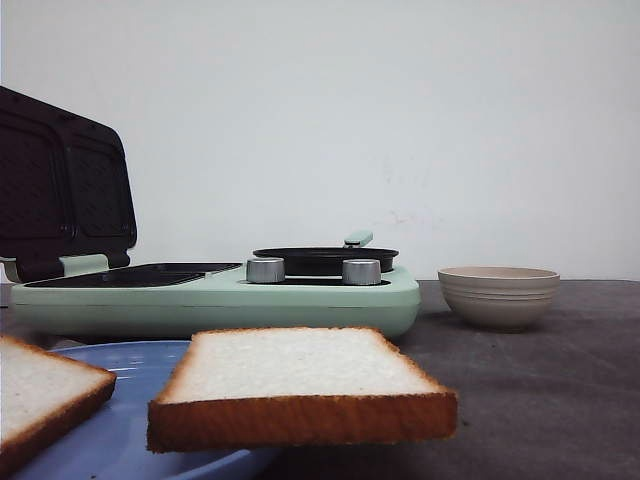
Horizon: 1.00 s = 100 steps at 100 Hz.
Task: Make breakfast with bread and shrimp
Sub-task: 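Move the left gripper down to the bread slice on the blue plate, then grasp the bread slice edge with the left gripper and lift it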
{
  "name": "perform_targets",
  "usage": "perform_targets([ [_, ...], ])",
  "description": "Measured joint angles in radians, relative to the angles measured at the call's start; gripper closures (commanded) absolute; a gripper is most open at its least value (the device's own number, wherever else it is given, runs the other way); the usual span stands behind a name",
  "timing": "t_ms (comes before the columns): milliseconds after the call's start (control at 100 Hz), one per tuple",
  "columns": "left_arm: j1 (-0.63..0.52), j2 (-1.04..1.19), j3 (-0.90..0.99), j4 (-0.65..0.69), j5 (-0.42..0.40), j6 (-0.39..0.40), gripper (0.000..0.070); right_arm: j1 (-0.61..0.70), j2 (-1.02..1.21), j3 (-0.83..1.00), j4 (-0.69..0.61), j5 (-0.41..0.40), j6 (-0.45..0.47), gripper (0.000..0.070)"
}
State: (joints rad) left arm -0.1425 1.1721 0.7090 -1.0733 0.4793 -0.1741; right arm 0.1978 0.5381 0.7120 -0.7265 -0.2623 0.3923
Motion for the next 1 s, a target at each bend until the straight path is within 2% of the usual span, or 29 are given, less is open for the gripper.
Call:
perform_targets([
  [170, -0.015, 0.045, 0.001, 0.002, 0.012, 0.005, 0.0185, 0.000, 0.000, 0.000, 0.000, -0.024, 0.000, 0.0700],
  [890, -0.053, 0.080, 0.001, 0.049, 0.042, 0.008, 0.0191, 0.000, 0.000, 0.000, 0.000, -0.025, 0.000, 0.0700],
  [1000, -0.053, 0.080, 0.001, 0.053, 0.043, 0.008, 0.0233, 0.000, 0.000, 0.000, 0.000, -0.025, 0.000, 0.0700],
])
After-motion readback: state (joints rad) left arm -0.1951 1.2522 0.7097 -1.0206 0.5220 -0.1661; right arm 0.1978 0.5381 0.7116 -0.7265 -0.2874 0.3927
